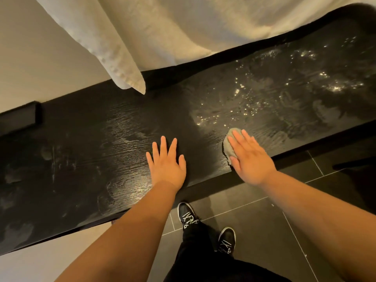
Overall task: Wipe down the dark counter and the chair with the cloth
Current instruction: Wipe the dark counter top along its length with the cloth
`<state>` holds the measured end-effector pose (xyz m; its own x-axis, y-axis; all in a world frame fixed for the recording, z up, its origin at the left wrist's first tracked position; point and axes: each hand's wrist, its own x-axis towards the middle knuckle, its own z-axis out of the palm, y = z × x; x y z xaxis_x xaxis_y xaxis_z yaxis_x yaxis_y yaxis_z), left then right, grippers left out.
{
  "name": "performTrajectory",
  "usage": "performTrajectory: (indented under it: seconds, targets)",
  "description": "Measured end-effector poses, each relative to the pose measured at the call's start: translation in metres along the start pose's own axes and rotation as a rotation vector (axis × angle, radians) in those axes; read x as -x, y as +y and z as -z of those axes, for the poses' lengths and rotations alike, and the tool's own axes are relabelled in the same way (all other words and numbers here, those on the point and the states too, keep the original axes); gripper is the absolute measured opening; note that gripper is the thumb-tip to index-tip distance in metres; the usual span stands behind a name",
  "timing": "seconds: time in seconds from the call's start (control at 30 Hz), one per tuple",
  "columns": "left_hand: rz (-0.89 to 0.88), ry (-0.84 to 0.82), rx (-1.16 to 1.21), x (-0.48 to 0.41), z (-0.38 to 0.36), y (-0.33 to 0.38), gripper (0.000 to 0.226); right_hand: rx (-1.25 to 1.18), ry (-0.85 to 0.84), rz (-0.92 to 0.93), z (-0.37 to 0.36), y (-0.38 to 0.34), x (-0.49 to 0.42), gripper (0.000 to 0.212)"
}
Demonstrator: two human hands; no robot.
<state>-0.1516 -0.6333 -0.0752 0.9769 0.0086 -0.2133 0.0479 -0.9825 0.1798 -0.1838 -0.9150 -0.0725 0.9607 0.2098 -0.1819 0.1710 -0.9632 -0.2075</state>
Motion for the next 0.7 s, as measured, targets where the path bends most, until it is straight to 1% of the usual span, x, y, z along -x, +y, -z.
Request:
performTrajectory:
  seconds: [0.1, 0.17, 0.27, 0.37, 0.4, 0.43, 0.53, 0.63, 0.7]
  targets:
    - [0.082, 0.024, -0.005, -0.002, -0.007, 0.014, 0.067, 0.017, 0.009, -0.111, 0.005, -0.010, -0.002, 0.069]
    - [0.107, 0.055, 0.035, -0.002, -0.008, 0.012, 0.071, 0.011, 0.011, -0.116, 0.000, -0.031, -0.007, 0.069]
    - [0.118, 0.080, 0.039, -0.002, -0.011, 0.012, 0.073, 0.051, -0.036, 0.030, -0.013, -0.052, -0.010, 0.069]
    - [0.121, 0.076, 0.009, -0.003, -0.012, 0.014, 0.074, 0.048, -0.033, 0.223, -0.012, -0.031, -0.012, 0.067]
    - [0.118, 0.073, 0.004, -0.003, -0.012, 0.014, 0.074, 0.047, -0.016, 0.236, -0.010, -0.017, -0.012, 0.065]
    - [0.117, 0.072, 0.002, -0.003, -0.012, 0.014, 0.074, 0.046, 0.001, 0.202, -0.008, -0.003, -0.012, 0.065]
    - [0.117, 0.082, 0.003, -0.003, -0.011, 0.014, 0.075, 0.025, 0.028, -0.001, 0.002, 0.024, -0.011, 0.065]
    - [0.116, 0.094, -0.008, -0.004, -0.013, 0.014, 0.075, 0.024, 0.053, -0.152, 0.003, 0.003, -0.014, 0.068]
    - [0.112, 0.096, -0.010, -0.003, -0.013, 0.014, 0.075, 0.005, 0.065, -0.148, -0.002, -0.027, -0.018, 0.069]
